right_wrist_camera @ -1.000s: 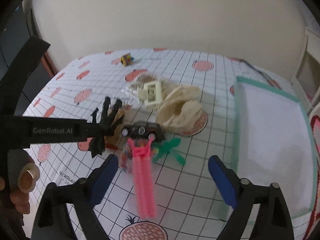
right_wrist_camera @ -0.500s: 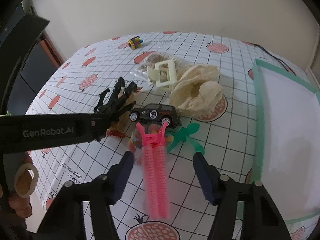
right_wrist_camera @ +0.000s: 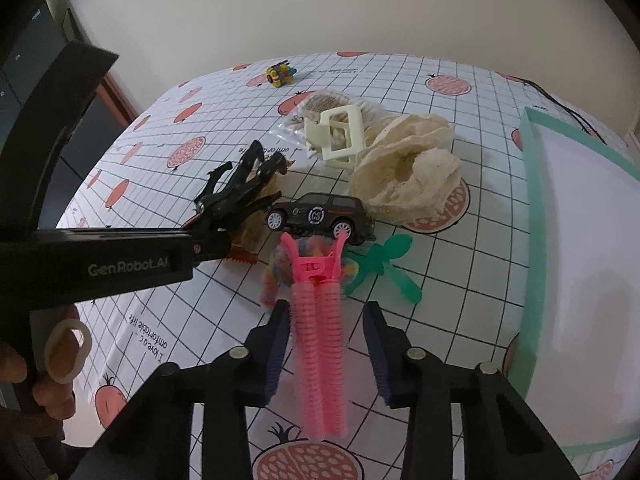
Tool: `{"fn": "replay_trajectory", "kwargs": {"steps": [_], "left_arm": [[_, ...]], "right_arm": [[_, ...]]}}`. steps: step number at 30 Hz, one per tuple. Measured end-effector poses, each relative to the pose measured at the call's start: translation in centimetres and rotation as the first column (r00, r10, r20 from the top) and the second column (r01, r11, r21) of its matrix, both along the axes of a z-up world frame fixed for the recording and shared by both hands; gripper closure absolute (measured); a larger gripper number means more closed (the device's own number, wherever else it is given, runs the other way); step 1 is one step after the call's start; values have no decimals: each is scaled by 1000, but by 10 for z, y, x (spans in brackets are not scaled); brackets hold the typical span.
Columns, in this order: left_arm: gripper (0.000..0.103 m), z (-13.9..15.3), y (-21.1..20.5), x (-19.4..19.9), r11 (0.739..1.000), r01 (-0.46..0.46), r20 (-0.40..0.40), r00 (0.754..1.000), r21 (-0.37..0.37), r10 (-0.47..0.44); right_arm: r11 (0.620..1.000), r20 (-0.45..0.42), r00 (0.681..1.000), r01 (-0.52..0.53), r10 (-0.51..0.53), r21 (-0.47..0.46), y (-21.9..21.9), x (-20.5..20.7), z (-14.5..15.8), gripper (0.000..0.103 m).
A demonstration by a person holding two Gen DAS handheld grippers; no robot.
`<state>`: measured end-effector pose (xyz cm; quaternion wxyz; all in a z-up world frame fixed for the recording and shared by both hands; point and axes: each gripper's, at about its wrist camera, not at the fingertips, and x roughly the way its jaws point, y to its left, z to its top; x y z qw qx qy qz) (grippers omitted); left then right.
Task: Organize objects
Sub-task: 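Grasp the pink hair roller with the right tool while the left tool grasps the black toy figure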
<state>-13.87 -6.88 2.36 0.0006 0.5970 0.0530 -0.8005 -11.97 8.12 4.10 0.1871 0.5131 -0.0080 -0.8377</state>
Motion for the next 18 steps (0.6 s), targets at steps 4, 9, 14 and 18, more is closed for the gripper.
{"fn": "replay_trajectory", "kwargs": {"steps": [4, 9, 14, 18], "left_arm": [[71, -2, 1, 0, 1000, 14, 6, 1000, 6, -14], [72, -1, -1, 1, 1000, 20, 1, 1000, 5, -20], [72, 2, 0, 6, 1000, 30, -12, 999, 7, -30], [73, 6, -2, 8, 999, 36, -27, 999, 10, -36]], "right_arm": [[1000, 8, 1000, -11, 11, -6, -1, 0, -2, 72], [1000, 18, 1000, -11, 11, -23, 0, 1, -3, 73], [999, 18, 1000, -11, 12, -41, 0, 1, -1, 73], [998, 7, 1000, -2, 2, -56, 2, 1, 3, 73]]}}
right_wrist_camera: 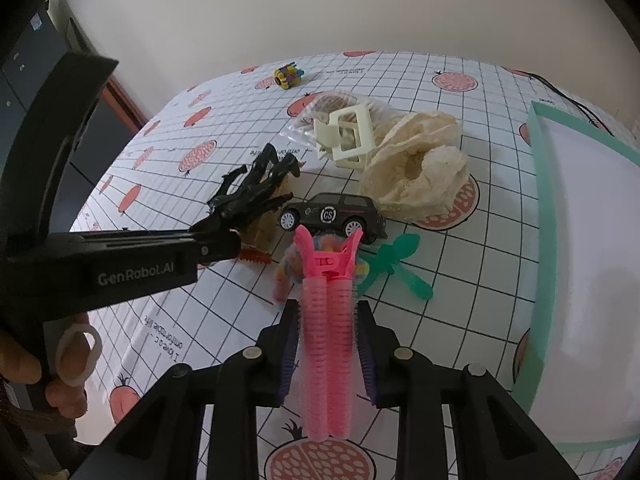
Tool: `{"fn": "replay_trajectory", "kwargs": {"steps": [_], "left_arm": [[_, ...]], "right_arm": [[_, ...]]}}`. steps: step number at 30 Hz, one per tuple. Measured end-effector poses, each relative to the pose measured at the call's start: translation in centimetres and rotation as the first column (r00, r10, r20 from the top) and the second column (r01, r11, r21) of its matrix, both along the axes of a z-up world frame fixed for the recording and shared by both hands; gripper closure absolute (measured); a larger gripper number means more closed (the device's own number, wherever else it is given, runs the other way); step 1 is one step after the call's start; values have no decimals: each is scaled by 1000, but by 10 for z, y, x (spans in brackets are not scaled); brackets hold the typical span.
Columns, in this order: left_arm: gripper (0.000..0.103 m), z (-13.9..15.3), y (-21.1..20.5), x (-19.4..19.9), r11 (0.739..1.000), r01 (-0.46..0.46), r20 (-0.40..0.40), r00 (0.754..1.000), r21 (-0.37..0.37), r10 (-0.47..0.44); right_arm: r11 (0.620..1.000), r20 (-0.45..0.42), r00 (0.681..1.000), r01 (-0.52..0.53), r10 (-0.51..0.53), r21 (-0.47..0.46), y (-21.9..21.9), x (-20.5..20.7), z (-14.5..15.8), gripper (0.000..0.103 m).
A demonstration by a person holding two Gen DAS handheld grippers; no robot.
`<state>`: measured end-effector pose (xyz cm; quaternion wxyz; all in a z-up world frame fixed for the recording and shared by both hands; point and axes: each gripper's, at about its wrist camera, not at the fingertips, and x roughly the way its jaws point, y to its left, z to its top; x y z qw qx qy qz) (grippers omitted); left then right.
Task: Organize objects
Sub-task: 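Grasp the pink hair roller with the right tool while the left tool grasps the black toy figure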
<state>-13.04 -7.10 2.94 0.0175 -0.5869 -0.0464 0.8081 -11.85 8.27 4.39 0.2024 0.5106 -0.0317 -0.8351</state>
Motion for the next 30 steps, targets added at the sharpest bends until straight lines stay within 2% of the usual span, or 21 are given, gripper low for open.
{"fn": "replay_trajectory", "kwargs": {"steps": [9, 15, 30], "left_arm": [[73, 14, -6, 8, 1000, 0, -51, 999, 7, 0], [74, 23, -3, -2, 1000, -13, -100, 995, 14, 14], [74, 52, -7, 3, 1000, -12, -237, 971, 23, 17]], "right_arm": [[999, -52, 998, 26, -28, -37, 9, 0, 15, 73], [998, -86, 996, 33, -38, -59, 11, 0, 24, 73], [996, -103, 993, 42, -51, -80, 14, 0, 28, 73]]}}
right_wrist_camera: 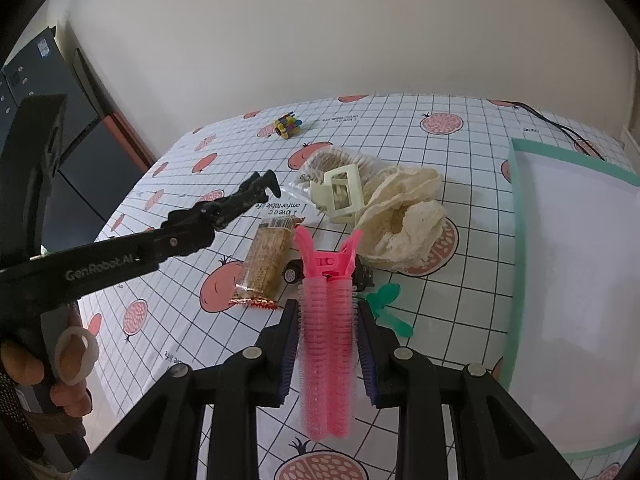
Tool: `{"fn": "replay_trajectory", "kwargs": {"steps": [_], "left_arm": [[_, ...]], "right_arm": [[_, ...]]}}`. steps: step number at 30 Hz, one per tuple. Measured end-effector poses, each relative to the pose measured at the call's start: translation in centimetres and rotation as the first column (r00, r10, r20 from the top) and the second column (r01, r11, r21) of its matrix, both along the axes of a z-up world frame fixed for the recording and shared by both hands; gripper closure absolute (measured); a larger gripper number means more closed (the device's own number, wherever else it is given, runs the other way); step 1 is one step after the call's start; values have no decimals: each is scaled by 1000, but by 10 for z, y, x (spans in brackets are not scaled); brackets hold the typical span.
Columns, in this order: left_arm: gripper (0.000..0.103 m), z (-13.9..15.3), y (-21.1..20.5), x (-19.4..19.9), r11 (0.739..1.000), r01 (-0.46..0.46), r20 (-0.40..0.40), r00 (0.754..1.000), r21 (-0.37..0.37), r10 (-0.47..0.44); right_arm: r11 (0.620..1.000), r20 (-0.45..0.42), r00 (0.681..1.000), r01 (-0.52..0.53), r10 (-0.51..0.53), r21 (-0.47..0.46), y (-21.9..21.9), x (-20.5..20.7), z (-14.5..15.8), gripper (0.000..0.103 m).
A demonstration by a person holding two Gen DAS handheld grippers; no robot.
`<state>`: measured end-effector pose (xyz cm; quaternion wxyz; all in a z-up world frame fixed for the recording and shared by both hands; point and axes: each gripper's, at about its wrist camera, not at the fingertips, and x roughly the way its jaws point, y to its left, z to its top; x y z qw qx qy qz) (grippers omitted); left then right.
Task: Organize objects
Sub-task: 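Grasp the pink hair roller with the right tool while the left tool grasps the black toy figure, then carry both items over the teal tray while the left tool opens to drop the black figure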
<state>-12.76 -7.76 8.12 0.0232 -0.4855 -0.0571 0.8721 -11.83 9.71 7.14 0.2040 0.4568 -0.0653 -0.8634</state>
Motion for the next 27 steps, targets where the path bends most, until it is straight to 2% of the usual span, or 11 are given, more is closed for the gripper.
{"fn": "replay_trajectory", "kwargs": {"steps": [8, 15, 19, 22, 27], "left_arm": [[74, 10, 4, 2, 1000, 1, -35, 999, -1, -1], [74, 24, 27, 3, 999, 44, -97, 994, -20, -46], [74, 29, 53, -1, 994, 106, -128, 986, -31, -109], [74, 32, 70, -6, 990, 141, -148, 979, -1, -139], [74, 35, 107, -15, 984, 179, -163, 971, 23, -173]], "right_arm": [[1000, -5, 1000, 10, -11, -22, 7, -2, 4, 73], [993, -59, 991, 116, -117, -19, 48, -10, 22, 73], [980, -97, 976, 198, -196, 4, 82, -16, 33, 73], [964, -111, 958, 265, -264, -4, 111, -20, 38, 74], [923, -157, 921, 374, -357, 93, 143, -26, 40, 73]]}}
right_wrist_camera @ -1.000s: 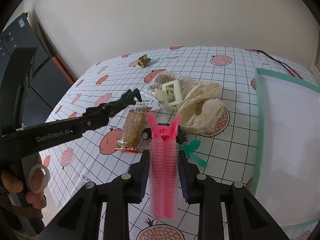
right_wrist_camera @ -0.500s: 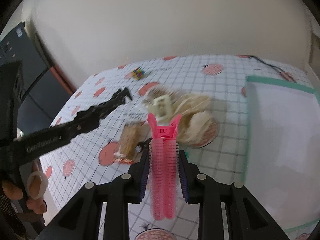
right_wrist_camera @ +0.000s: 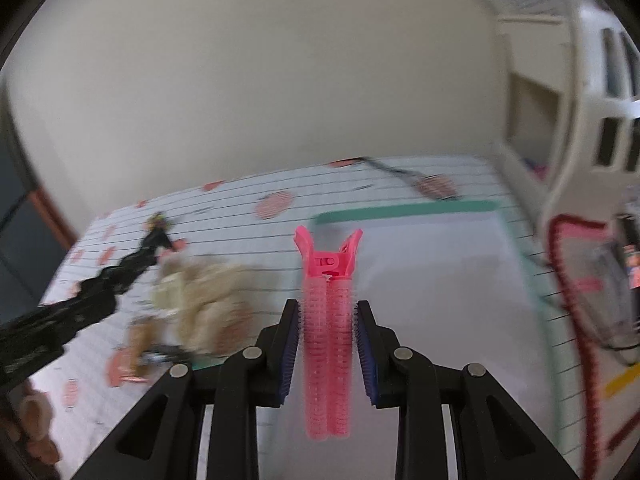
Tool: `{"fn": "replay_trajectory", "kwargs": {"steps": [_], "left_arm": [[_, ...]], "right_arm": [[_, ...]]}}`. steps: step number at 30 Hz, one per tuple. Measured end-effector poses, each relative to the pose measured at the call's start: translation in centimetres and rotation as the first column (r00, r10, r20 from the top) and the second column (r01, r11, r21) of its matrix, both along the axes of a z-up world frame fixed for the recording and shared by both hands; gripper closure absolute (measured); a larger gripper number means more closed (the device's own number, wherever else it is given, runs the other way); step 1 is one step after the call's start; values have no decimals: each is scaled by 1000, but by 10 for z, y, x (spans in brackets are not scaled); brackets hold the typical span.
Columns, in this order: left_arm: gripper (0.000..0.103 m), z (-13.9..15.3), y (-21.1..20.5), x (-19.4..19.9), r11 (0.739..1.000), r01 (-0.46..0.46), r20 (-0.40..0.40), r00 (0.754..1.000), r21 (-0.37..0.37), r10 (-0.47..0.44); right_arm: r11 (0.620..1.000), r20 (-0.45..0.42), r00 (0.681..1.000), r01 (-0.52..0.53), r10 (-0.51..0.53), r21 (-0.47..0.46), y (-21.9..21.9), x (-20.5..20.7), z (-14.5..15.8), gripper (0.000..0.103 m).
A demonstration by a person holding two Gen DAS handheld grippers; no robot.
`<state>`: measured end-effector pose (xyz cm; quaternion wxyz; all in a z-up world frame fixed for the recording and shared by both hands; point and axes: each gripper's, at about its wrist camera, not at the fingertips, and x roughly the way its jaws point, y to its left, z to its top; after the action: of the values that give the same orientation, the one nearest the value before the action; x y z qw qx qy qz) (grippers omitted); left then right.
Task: Organize objects
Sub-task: 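Carry both items over the teal tray while the left tool opens to drop the black figure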
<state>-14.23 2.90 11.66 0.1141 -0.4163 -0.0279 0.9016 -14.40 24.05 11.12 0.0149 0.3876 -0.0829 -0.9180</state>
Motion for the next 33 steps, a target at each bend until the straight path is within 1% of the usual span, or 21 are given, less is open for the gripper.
{"fn": "replay_trajectory", "kwargs": {"steps": [1, 3, 7, 9, 12, 15, 19, 24, 27, 31, 33], "left_arm": [[74, 1, 10, -1, 1000, 10, -2, 1000, 3, -10], [74, 3, 30, -6, 999, 33, -17, 999, -11, -33], [74, 11, 75, -10, 995, 96, -79, 992, -28, -98], [74, 6, 97, -13, 992, 117, -76, 990, -54, -121], [74, -4, 116, -20, 991, 130, -52, 990, -43, -132], [74, -13, 130, -23, 989, 137, -43, 989, -46, -139], [74, -28, 145, -27, 988, 154, -13, 988, -21, -154], [74, -49, 159, -31, 986, 164, 36, 986, -20, -164], [74, -58, 163, -33, 986, 168, 58, 984, -20, -167], [74, -66, 168, -33, 981, 187, 63, 981, -53, -184], [74, -70, 169, -32, 979, 199, 67, 978, -53, -196]], "right_arm": [[1000, -1, 1000, 21, -21, 10, 6, -1, 0, 74], [999, -9, 998, 55, -55, 1, 19, -3, 2, 73], [993, -35, 993, 113, -113, -13, 44, 0, 9, 73], [990, -35, 989, 141, -141, -11, 54, 1, 7, 73], [983, -9, 983, 184, -184, 6, 71, 2, -3, 73], [975, 18, 975, 222, -221, -4, 85, 2, -13, 73], [968, 42, 967, 251, -251, 3, 97, 2, -23, 73], [967, 88, 963, 253, -256, 43, 100, -5, -38, 73], [966, 101, 961, 255, -258, 47, 103, -2, -43, 73], [966, 113, 960, 251, -257, 61, 103, -2, -50, 73], [967, 121, 960, 247, -254, 68, 103, -3, -53, 73]]}}
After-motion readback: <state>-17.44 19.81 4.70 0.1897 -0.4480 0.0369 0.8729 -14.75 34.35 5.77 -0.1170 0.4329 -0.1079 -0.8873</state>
